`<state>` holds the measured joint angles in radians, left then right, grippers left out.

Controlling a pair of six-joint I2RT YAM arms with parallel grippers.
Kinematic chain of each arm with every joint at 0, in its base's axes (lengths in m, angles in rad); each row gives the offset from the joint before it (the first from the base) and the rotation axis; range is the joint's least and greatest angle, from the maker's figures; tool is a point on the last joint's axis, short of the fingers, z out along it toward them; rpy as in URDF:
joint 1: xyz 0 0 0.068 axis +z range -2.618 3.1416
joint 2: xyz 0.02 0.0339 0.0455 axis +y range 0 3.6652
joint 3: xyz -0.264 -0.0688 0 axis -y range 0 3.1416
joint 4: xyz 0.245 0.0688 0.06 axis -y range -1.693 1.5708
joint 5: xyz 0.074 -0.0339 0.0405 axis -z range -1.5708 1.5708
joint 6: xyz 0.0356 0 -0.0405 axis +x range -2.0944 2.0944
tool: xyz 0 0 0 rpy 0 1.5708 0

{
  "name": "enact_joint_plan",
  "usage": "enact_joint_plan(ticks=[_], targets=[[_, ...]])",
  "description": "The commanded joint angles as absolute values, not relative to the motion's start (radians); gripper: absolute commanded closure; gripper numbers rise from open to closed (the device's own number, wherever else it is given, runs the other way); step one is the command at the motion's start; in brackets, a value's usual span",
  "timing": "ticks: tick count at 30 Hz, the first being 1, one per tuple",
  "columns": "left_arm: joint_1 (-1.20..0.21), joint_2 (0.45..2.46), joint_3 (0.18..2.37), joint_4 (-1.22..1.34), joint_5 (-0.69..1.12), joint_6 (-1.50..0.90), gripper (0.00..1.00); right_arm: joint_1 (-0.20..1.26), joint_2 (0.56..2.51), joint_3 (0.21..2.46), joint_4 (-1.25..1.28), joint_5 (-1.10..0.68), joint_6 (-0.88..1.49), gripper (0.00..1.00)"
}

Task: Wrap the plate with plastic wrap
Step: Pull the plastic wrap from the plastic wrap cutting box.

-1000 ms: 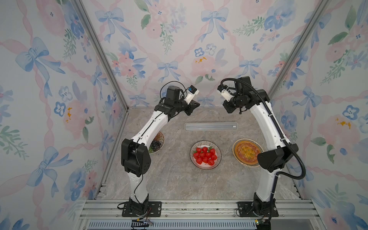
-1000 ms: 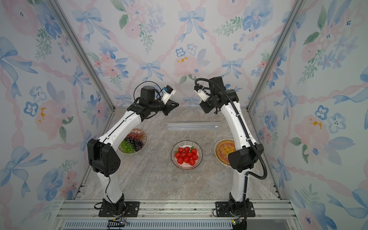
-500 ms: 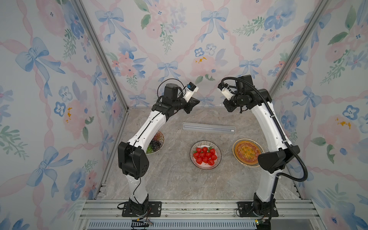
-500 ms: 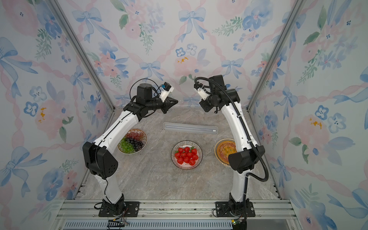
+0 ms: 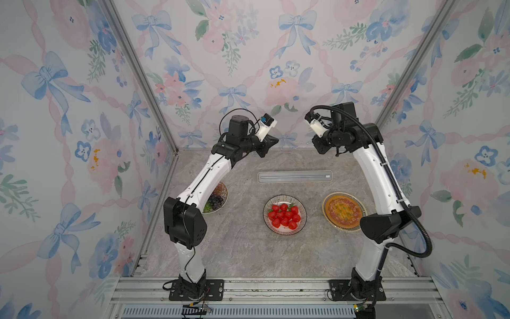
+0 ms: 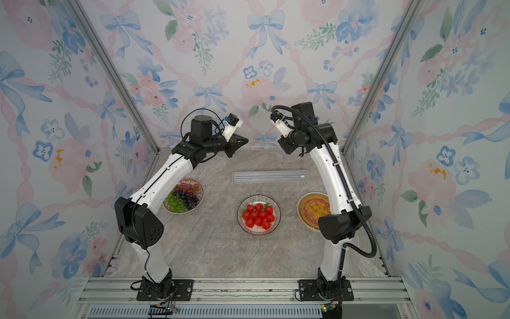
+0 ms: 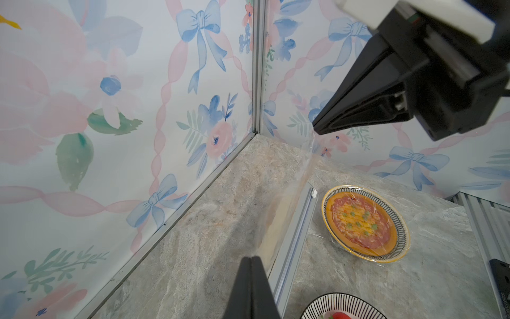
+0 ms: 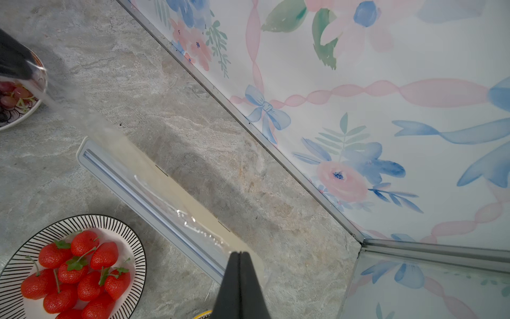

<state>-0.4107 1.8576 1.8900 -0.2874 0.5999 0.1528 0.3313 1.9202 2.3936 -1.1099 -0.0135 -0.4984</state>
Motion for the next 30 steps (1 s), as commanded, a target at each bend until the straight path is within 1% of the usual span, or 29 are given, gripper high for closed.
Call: enact_joint_plan(ticks=[1, 30], targets=[[-0.415, 1.799, 1.931, -0.264, 0.604, 0.142, 1.0, 0.348, 1.871, 2.435, -1.071, 0.0, -0.488, 1.0], [-0.429, 1.784, 1.94, -0.264, 0.577, 0.14, 1.0, 0.36, 1.845, 2.434, -1.066, 0.027, -0.491, 1.0]])
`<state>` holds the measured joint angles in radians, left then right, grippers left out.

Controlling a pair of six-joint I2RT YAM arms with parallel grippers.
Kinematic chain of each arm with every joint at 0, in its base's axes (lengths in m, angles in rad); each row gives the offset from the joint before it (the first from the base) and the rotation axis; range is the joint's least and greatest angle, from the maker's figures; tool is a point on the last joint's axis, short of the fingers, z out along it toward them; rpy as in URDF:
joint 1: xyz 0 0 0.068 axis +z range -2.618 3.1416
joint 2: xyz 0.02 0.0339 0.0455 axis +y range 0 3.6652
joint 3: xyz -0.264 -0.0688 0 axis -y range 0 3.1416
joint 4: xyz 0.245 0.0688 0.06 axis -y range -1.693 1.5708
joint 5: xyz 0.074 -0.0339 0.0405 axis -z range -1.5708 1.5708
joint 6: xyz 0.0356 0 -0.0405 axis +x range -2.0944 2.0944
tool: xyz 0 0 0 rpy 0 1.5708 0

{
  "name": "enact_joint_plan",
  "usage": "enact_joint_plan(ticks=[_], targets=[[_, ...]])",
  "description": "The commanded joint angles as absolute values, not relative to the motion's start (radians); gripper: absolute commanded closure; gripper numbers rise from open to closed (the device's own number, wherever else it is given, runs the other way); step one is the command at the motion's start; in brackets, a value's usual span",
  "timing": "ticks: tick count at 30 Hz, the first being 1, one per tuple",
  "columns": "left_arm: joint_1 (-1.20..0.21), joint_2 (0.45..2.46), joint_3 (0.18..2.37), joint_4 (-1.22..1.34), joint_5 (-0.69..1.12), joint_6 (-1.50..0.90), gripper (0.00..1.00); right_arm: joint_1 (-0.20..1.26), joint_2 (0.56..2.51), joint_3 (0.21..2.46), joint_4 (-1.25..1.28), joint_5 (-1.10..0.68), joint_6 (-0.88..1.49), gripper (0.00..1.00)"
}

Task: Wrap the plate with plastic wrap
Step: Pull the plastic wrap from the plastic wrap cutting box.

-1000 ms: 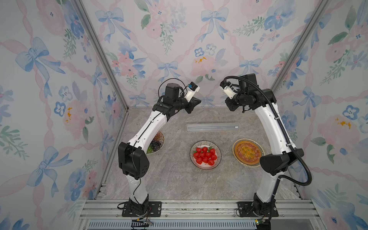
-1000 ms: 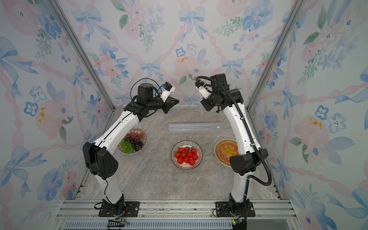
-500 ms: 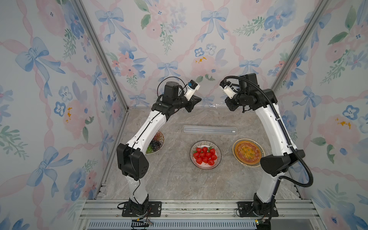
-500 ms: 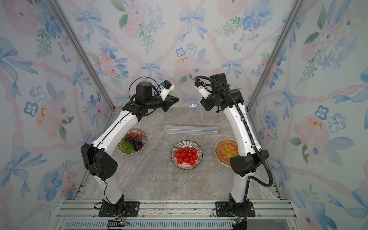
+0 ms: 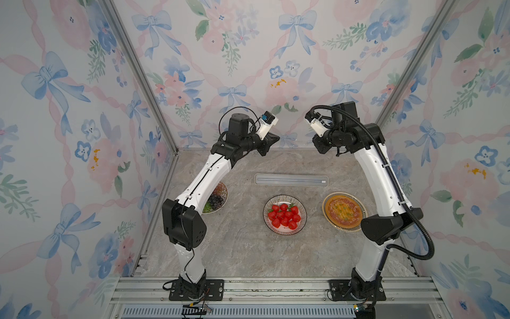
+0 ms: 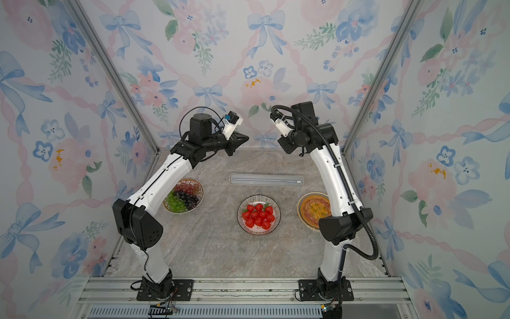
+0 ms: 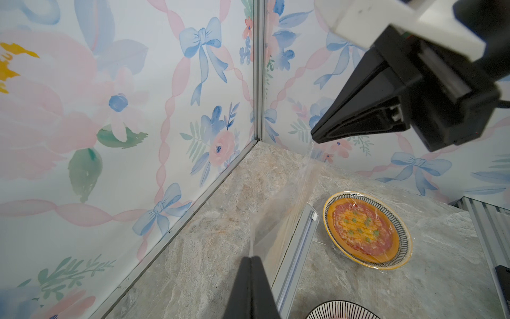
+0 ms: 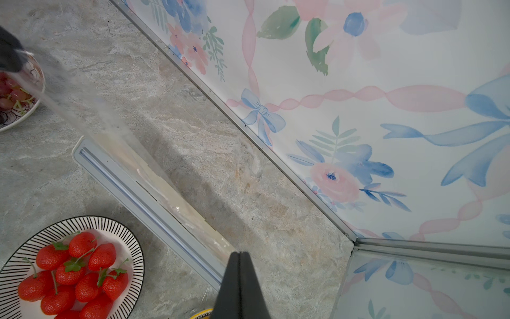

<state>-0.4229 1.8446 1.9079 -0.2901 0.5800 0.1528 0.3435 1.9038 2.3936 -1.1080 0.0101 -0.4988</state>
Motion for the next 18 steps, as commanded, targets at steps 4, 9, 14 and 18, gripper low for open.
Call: enact_joint_plan(ticks=[4, 9, 14, 18], targets=[[-0.433, 1.78, 1.94, -0.264, 0.568, 0.143, 1.0, 0.365, 1.841, 2.433, -1.067, 0.035, -0.492, 1.0], [-0.435, 1.773, 1.936, -0.263, 0.56, 0.147, 1.0, 0.368, 1.836, 2.43, -1.067, 0.04, -0.49, 1.0], [-0.439, 1.767, 1.934, -0.264, 0.555, 0.147, 1.0, 0.37, 1.83, 2.428, -1.067, 0.043, -0.491, 1.0], [-0.441, 1.759, 1.933, -0.264, 0.55, 0.147, 1.0, 0.372, 1.824, 2.429, -1.067, 0.047, -0.489, 1.0]])
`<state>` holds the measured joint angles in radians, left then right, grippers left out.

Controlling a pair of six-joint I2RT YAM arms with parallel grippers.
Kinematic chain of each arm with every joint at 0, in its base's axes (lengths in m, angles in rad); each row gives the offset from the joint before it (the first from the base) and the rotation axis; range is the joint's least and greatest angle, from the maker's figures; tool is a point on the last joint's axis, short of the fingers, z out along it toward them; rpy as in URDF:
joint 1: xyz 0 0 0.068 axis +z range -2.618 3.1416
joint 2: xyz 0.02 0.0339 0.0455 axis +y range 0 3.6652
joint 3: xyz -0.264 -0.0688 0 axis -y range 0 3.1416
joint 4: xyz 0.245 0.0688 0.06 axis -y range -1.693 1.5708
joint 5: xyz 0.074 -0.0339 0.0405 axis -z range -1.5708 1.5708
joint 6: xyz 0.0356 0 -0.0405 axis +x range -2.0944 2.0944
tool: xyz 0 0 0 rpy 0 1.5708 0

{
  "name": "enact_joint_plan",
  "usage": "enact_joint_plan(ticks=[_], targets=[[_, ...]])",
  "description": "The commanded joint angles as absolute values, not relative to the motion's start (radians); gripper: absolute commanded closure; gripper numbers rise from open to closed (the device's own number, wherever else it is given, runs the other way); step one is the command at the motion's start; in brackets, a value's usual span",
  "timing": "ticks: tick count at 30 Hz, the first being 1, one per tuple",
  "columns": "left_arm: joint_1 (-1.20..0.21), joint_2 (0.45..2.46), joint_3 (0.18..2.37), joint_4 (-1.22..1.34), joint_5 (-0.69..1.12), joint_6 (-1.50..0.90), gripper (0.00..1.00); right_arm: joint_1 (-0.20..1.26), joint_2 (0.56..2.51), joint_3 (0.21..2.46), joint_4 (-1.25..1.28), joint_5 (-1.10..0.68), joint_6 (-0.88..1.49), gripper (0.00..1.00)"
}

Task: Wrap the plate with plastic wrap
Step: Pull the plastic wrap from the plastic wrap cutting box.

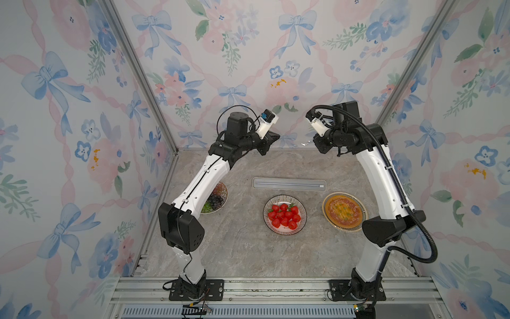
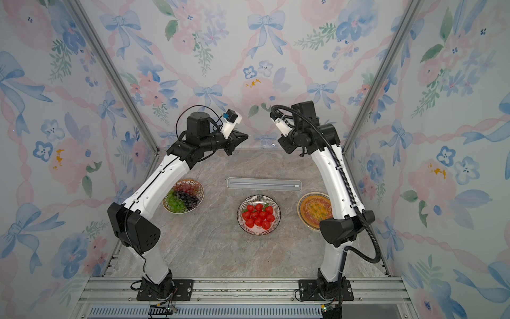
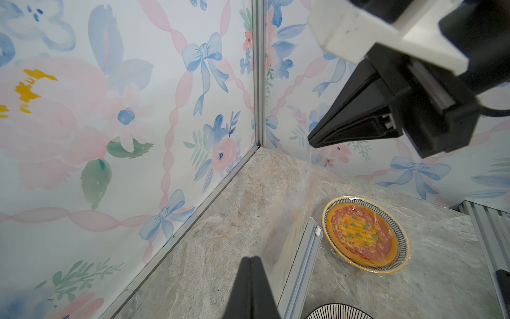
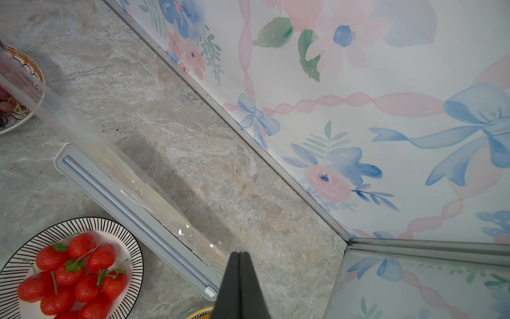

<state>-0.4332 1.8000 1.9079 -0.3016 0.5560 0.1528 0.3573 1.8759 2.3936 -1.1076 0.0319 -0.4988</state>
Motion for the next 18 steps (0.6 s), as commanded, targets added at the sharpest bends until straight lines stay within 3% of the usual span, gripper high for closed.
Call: enact_joint_plan(ticks=[1, 18], targets=[[-0.44, 1.758, 1.933, -0.264, 0.55, 0.148, 1.0, 0.371, 1.824, 2.428, -1.066, 0.049, -0.489, 1.0], [-0.445, 1.746, 1.936, -0.264, 0.543, 0.152, 1.0, 0.376, 1.809, 2.428, -1.062, 0.063, -0.491, 1.0]])
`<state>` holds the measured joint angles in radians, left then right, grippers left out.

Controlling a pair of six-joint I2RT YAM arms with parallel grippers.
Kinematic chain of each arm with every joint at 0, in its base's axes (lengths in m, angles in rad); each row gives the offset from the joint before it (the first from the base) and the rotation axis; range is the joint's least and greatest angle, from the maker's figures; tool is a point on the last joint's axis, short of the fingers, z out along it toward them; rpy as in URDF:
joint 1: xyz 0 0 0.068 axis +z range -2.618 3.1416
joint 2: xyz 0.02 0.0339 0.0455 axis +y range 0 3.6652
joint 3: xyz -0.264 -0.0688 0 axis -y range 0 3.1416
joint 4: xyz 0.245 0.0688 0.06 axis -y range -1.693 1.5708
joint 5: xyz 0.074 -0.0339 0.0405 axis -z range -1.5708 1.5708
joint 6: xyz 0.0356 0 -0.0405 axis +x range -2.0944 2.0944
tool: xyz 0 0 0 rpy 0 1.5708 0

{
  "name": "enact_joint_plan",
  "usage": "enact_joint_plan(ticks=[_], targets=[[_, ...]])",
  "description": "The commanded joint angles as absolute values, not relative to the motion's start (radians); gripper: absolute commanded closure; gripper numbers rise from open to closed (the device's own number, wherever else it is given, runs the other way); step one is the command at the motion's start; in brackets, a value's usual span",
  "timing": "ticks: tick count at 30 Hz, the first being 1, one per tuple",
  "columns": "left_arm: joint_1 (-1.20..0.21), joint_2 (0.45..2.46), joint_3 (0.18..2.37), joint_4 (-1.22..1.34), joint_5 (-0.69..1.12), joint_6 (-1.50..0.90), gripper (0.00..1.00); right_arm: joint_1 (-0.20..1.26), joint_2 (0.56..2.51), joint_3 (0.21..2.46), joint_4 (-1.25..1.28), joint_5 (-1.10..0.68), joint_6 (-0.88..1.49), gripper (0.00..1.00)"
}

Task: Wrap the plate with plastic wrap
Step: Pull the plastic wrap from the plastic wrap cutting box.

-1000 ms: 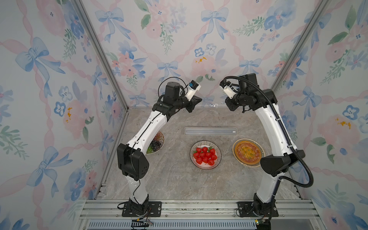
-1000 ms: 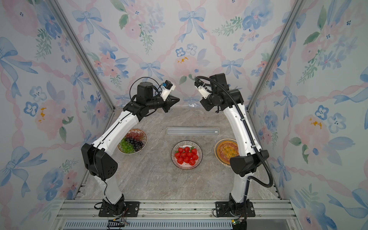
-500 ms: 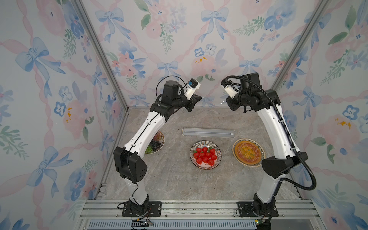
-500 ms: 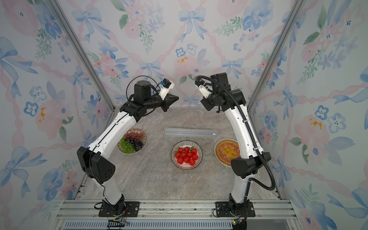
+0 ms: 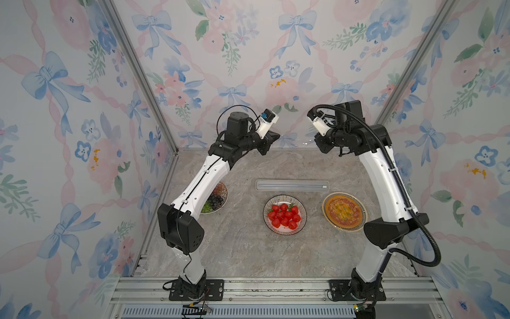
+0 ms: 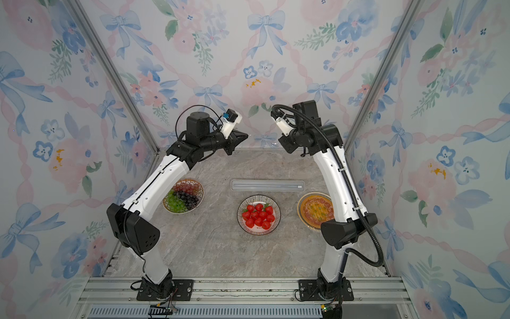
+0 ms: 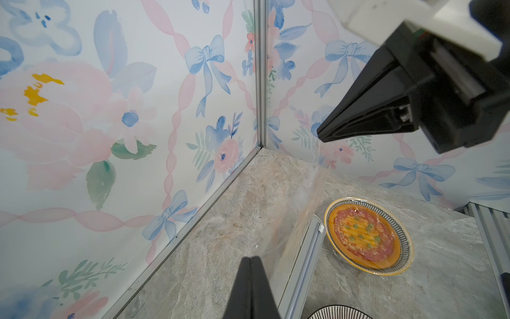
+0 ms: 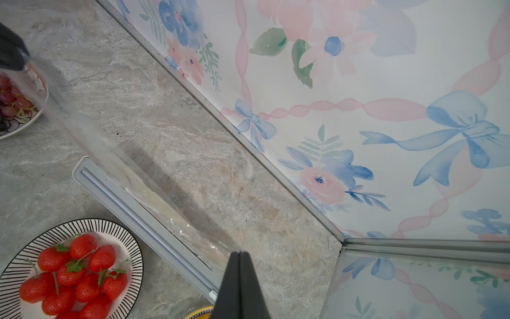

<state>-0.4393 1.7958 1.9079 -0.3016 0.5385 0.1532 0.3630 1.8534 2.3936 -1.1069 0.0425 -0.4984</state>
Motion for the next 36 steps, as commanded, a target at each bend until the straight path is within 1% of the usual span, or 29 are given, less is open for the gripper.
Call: enact_joint_plan(ticks=[1, 21, 36], targets=[[-0.446, 1.746, 1.936, -0.262, 0.543, 0.152, 1.0, 0.376, 1.81, 2.428, -1.063, 0.063, -0.491, 1.0], [-0.448, 1.729, 1.934, -0.263, 0.528, 0.162, 1.0, 0.384, 1.812, 2.433, -1.051, 0.06, -0.491, 1.0], [-0.448, 1.705, 1.945, -0.264, 0.472, 0.164, 1.0, 0.395, 1.815, 2.455, -1.017, 0.068, -0.485, 1.0]])
